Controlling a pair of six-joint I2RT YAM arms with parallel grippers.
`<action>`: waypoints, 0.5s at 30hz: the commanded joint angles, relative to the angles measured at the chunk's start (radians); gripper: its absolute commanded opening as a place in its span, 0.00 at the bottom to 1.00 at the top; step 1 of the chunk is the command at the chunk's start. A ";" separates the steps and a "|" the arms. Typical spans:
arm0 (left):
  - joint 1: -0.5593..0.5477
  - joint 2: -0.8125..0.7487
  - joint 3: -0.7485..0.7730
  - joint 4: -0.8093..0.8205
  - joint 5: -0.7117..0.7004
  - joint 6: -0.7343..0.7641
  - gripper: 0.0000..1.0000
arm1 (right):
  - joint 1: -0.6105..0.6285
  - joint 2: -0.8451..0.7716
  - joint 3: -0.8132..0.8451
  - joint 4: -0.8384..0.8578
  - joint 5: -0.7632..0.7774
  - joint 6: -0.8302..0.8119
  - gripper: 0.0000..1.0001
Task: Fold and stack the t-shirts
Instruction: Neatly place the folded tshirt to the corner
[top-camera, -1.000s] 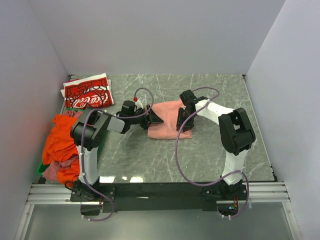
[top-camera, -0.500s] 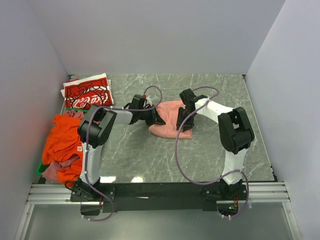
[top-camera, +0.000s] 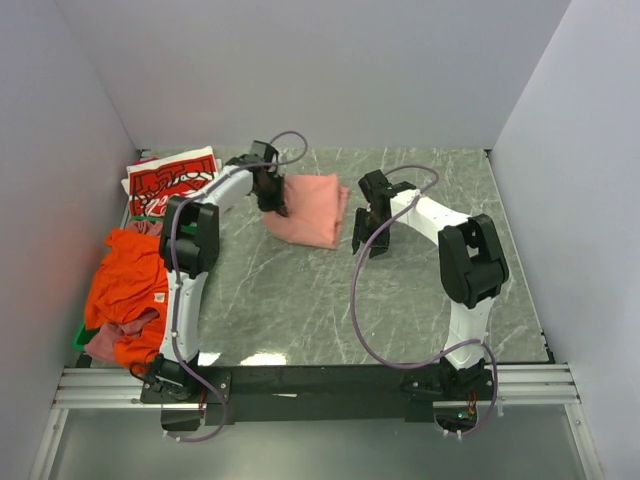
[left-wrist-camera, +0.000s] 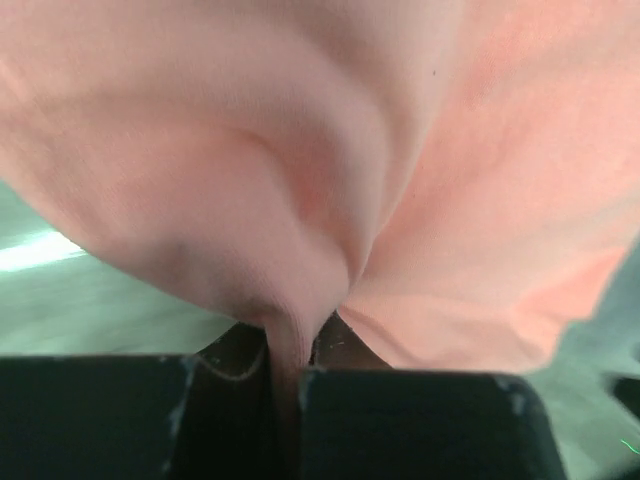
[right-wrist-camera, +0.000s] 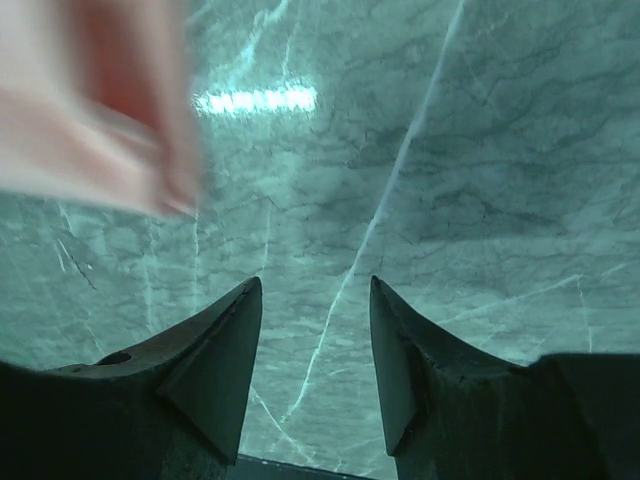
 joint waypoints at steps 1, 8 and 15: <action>0.056 -0.004 0.084 -0.201 -0.227 0.171 0.00 | -0.006 -0.067 0.015 -0.037 0.015 -0.008 0.54; 0.111 -0.006 0.219 -0.262 -0.353 0.254 0.00 | -0.006 -0.084 -0.014 -0.030 -0.002 0.003 0.54; 0.148 -0.018 0.358 -0.302 -0.391 0.288 0.00 | -0.006 -0.090 -0.022 -0.028 -0.018 0.003 0.54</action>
